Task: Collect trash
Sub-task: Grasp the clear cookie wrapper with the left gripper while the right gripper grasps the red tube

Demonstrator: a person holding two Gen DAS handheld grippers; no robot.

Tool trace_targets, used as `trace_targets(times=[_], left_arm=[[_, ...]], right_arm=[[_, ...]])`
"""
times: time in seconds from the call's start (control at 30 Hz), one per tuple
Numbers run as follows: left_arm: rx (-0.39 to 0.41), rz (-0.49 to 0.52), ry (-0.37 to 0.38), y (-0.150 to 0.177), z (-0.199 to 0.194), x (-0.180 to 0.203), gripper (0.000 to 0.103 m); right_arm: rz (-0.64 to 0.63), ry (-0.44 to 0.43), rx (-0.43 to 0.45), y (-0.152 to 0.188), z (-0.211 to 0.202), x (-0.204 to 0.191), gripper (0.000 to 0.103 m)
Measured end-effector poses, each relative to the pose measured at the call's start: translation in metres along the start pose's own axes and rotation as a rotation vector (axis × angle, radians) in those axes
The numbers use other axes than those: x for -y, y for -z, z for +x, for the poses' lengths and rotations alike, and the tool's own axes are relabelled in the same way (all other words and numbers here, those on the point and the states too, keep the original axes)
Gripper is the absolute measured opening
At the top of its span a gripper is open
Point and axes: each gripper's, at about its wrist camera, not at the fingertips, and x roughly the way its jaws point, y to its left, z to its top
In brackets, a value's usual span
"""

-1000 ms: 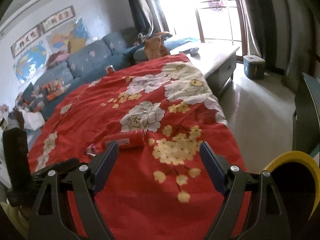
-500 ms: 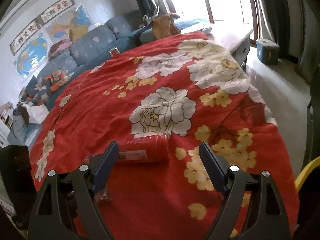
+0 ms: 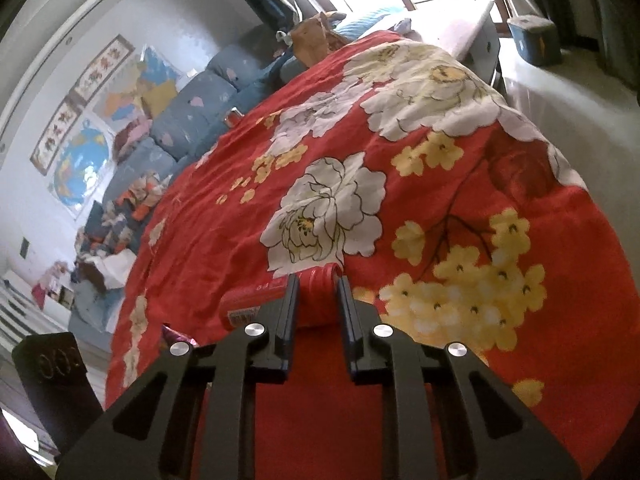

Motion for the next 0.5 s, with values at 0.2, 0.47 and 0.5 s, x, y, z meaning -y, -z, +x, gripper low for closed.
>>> trace_targets(times=[0.2, 0.47, 0.5], left_arm=[[0.01, 0.033, 0.012, 0.0, -0.003, 0.011, 0.025], [0.017, 0.093, 0.041, 0.005, -0.007, 0.037, 0.025], [0.017, 0.101, 0.044, 0.006, -0.008, 0.04, 0.025]], right_arm=[[-0.021, 0.041, 0.063, 0.011, -0.024, -0.001, 0.018], [-0.039, 0.122, 0.171, 0.022, -0.071, 0.005, 0.006], [-0.046, 0.134, 0.185, 0.024, -0.076, 0.004, 0.006]])
